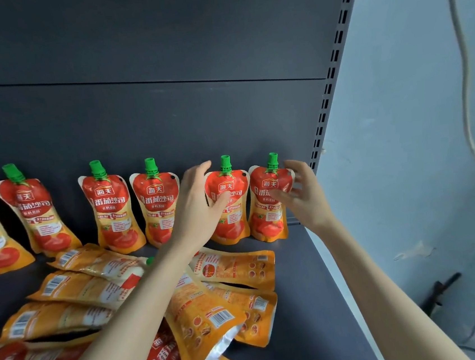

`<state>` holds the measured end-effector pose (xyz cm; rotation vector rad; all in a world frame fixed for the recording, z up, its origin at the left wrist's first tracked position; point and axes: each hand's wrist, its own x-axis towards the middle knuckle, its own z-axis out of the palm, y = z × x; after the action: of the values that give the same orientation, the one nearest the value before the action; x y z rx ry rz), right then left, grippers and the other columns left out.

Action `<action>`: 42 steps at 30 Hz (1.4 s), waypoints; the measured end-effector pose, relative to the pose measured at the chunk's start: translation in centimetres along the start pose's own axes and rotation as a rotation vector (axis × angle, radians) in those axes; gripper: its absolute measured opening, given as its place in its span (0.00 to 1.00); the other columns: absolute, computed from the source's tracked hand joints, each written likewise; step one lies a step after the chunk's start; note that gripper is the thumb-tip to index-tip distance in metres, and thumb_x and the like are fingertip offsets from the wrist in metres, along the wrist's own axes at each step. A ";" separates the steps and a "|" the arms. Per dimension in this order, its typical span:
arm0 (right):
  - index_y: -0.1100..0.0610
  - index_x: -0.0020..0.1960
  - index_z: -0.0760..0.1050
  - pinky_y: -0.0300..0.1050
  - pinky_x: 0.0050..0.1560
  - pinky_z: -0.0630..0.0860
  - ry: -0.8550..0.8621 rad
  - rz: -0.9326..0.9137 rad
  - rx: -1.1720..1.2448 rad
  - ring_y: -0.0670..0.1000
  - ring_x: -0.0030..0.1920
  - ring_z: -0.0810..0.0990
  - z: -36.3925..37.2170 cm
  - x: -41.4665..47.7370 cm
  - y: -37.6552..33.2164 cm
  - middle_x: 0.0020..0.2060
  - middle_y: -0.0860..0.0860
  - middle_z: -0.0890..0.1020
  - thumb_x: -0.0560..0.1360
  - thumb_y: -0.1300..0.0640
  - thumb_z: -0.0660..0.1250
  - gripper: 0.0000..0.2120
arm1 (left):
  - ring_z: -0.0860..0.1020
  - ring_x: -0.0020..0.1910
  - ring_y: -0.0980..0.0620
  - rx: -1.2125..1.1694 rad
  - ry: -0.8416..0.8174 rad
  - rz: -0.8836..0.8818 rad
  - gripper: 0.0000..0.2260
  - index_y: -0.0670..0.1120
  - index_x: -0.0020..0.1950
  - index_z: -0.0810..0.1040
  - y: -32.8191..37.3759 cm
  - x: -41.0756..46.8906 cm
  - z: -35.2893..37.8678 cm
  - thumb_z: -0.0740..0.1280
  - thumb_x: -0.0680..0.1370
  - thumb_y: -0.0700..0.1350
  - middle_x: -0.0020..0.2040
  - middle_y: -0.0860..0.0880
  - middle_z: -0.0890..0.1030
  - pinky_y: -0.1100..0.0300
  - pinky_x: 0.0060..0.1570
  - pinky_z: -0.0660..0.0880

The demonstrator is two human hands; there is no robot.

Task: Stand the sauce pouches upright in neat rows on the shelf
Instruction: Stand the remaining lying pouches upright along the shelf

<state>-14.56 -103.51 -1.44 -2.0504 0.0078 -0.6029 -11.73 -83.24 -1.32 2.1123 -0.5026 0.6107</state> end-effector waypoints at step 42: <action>0.46 0.55 0.73 0.54 0.64 0.57 -0.267 0.202 -0.604 0.55 0.63 0.66 7.6 -12.7 -3.6 0.58 0.46 0.76 0.69 0.35 0.67 0.21 | 0.67 0.64 0.44 0.025 -0.205 -0.534 0.43 0.49 0.66 0.63 -3.5 -12.7 -9.9 0.78 0.58 0.60 0.63 0.45 0.64 0.45 0.61 0.69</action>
<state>-23.31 -92.37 -6.89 -2.6586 0.2661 -0.2042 -22.35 -71.50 -5.95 2.2169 -0.0267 0.0962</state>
